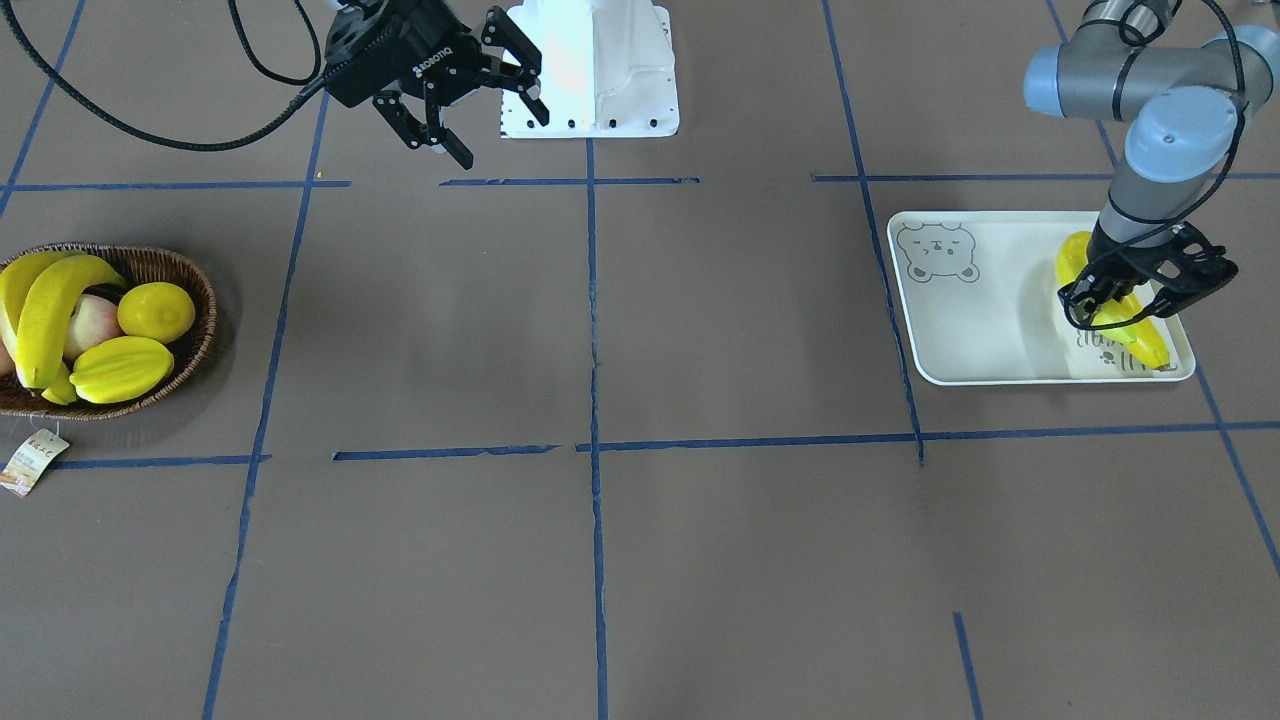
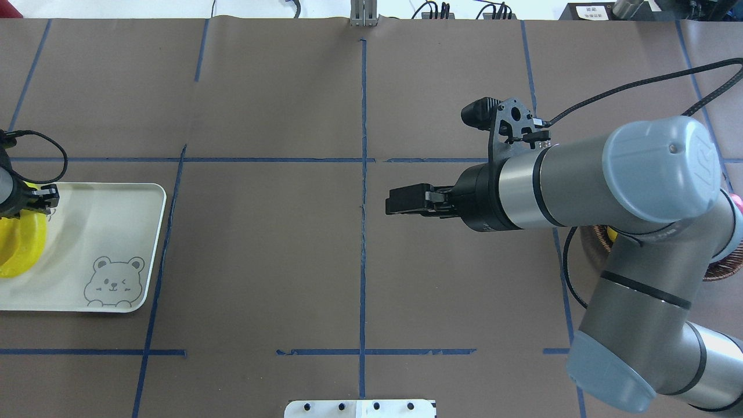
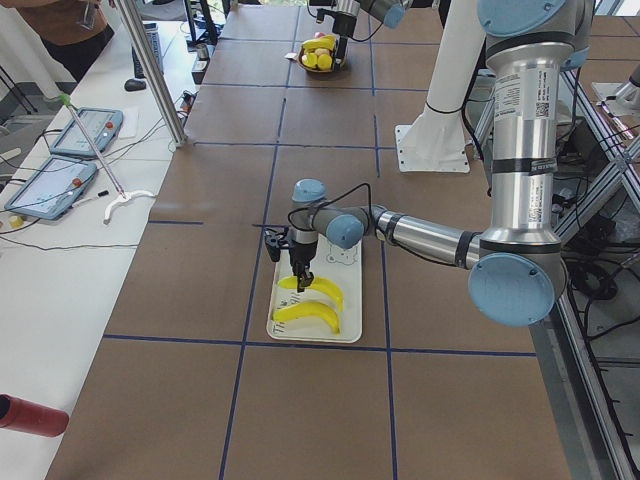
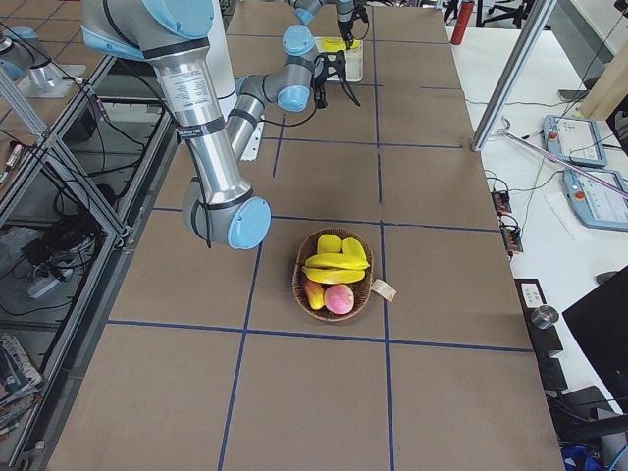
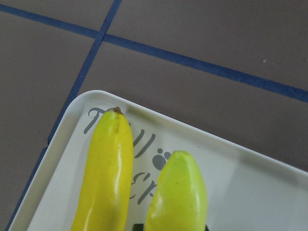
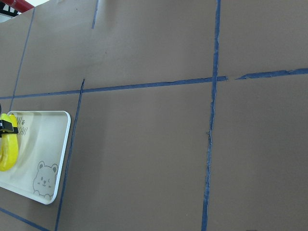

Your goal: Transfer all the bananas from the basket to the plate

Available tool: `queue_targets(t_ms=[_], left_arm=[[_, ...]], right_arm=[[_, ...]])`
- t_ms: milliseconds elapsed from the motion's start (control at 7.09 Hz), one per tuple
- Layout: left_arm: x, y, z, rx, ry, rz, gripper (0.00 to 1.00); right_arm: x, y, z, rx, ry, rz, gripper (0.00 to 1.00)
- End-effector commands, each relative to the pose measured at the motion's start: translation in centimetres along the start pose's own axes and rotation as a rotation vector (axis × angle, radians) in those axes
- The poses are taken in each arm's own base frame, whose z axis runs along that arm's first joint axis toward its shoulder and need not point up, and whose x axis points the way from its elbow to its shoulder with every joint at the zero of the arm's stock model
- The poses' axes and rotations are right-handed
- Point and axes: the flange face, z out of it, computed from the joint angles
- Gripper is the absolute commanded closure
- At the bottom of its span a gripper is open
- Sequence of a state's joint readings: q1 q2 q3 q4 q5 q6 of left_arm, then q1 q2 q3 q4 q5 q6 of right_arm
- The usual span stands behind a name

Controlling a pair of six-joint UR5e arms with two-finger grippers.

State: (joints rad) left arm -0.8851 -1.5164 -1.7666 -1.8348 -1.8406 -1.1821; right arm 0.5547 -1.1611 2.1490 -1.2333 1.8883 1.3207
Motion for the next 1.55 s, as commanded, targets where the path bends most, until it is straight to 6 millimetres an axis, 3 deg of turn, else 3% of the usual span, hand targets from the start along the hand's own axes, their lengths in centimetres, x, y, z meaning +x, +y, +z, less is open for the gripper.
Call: queue_targets(t_ms=[0, 282, 564, 987, 1269, 1410], left_arm=[[0.1, 0.0, -0.2, 0.001, 0.004, 0.002, 0.00], [1.0, -0.1, -2.7, 0.010, 0.053, 0.009, 0.00], [1.9, -0.9, -8.0, -0.036, 0.148, 0.077, 0.00], [6.7, 0.1, -15.4, -0.087, 0.266, 0.148, 0.00], [10.0, 0.4, -17.8, -0.111, 0.342, 0.176, 0.00], [11.4, 0.4, -18.4, -0.128, 0.368, 0.170, 0.00]], right_arm=[[0.1, -0.2, -0.1, 0.003, 0.000, 0.001, 0.00], [0.2, -0.5, -0.3, 0.009, 0.004, 0.004, 0.00], [3.0, -1.5, -0.8, 0.025, 0.065, 0.033, 0.00], [7.1, -4.7, -2.8, 0.054, 0.298, 0.136, 0.00], [10.0, -3.8, -4.1, 0.025, 0.458, 0.201, 0.00], [11.1, -3.7, -3.8, 0.011, 0.535, 0.228, 0.00]])
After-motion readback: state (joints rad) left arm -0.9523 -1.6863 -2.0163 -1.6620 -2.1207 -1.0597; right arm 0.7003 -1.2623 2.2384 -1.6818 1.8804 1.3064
